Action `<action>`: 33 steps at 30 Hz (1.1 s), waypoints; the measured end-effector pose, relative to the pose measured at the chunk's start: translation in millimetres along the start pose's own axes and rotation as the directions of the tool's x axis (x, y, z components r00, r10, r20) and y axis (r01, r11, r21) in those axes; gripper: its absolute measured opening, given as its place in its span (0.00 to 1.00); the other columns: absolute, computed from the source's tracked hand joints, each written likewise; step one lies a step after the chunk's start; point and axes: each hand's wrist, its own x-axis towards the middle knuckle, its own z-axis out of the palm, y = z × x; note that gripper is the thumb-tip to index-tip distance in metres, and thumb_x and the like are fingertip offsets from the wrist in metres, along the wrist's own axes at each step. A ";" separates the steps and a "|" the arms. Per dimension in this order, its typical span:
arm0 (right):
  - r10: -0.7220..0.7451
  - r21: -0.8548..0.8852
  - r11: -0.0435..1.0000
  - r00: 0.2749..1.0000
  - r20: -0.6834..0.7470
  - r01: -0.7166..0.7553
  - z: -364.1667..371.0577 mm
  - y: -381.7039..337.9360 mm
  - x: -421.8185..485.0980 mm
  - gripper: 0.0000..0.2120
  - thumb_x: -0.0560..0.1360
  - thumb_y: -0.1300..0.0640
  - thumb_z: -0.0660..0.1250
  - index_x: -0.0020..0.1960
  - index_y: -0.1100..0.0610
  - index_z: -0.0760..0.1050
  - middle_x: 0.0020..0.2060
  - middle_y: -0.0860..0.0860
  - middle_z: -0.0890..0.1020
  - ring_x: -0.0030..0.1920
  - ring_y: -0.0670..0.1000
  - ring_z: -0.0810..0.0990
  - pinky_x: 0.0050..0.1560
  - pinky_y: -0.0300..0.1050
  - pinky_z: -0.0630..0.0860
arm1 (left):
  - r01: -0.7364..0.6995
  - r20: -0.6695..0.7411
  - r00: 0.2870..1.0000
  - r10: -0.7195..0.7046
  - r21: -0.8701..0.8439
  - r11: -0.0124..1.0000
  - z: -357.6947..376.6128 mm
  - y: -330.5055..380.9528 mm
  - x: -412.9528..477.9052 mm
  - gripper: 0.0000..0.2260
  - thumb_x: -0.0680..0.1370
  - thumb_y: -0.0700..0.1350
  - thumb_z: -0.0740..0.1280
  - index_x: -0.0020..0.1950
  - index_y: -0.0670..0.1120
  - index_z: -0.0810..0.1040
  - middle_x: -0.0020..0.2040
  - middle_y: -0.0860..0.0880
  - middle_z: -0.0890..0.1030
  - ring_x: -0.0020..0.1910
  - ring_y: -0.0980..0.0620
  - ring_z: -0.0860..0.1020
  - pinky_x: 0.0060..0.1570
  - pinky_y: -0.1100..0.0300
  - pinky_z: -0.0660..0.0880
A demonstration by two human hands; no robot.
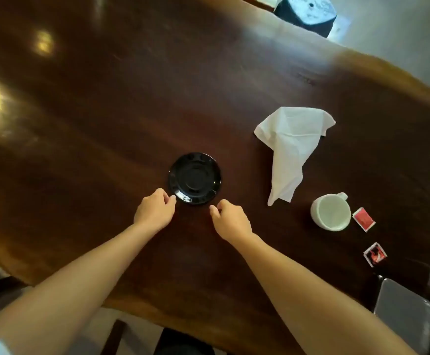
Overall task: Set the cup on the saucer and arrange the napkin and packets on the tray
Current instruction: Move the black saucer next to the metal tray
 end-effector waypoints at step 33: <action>0.326 0.719 0.617 0.936 0.135 -0.319 -13.5 128.5 -47.3 0.09 0.82 0.58 0.61 0.58 0.61 0.72 0.51 0.61 0.84 0.31 0.48 0.77 0.24 0.40 0.67 | -0.110 0.247 0.959 0.139 -0.126 0.986 72.8 72.9 -80.2 0.04 0.81 0.46 0.66 0.48 0.48 0.74 0.40 0.50 0.86 0.28 0.54 0.80 0.29 0.61 0.71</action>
